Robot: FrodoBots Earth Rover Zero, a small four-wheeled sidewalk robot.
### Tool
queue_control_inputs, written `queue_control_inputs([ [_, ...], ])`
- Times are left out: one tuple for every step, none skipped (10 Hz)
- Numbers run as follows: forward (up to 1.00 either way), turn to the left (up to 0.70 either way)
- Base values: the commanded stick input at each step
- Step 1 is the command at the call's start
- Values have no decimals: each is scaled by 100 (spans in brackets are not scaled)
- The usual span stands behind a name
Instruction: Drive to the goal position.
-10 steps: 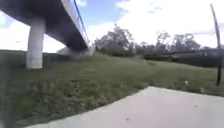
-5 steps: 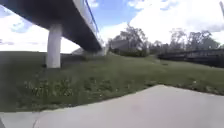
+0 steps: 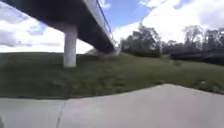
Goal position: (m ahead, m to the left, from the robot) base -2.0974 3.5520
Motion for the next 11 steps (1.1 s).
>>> queue_control_inputs([
  [-70, -35],
  [-70, -35],
  [-70, -35],
  [-70, -35],
  [-70, -35],
  [-69, -28],
  [-64, -11],
  [-30, -1],
  [0, 0],
  [0, 0],
  [0, 0],
])
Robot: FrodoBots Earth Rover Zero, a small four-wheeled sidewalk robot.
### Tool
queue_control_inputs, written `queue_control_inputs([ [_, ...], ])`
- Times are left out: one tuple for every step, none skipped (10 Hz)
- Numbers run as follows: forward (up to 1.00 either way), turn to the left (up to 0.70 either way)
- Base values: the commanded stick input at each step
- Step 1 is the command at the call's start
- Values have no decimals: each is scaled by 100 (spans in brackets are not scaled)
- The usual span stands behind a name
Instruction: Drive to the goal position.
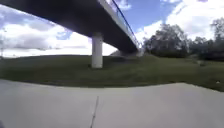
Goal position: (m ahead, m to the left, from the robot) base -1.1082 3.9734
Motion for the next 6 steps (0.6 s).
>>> queue_control_inputs([
  [0, 0],
  [0, 0],
  [0, 0],
  [16, 3],
  [55, 16],
  [69, 28],
])
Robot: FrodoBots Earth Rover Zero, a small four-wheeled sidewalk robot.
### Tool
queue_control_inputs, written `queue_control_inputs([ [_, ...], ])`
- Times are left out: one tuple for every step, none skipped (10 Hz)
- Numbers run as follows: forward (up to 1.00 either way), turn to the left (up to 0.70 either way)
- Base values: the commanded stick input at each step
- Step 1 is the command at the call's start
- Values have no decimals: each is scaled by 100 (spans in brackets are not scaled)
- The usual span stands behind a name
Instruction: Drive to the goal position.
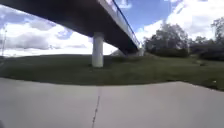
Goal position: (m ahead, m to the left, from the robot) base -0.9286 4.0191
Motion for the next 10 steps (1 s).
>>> queue_control_inputs([
  [70, 35],
  [70, 35],
  [70, 35],
  [70, 35],
  [70, 35],
  [70, 35],
  [70, 35],
  [70, 35],
  [70, 35],
  [70, 35],
])
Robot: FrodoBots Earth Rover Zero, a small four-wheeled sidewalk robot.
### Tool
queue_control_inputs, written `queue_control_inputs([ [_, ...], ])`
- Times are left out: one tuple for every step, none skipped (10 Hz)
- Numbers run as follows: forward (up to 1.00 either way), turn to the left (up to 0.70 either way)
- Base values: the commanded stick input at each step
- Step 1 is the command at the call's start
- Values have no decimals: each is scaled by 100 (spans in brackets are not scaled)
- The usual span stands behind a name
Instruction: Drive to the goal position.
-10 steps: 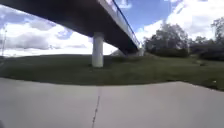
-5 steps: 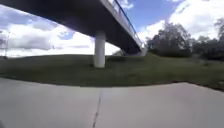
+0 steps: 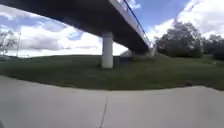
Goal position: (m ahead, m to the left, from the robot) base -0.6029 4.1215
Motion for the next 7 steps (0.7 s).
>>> queue_control_inputs([
  [70, 35],
  [70, 35],
  [70, 35],
  [70, 35],
  [70, 35],
  [70, 35],
  [70, 35],
])
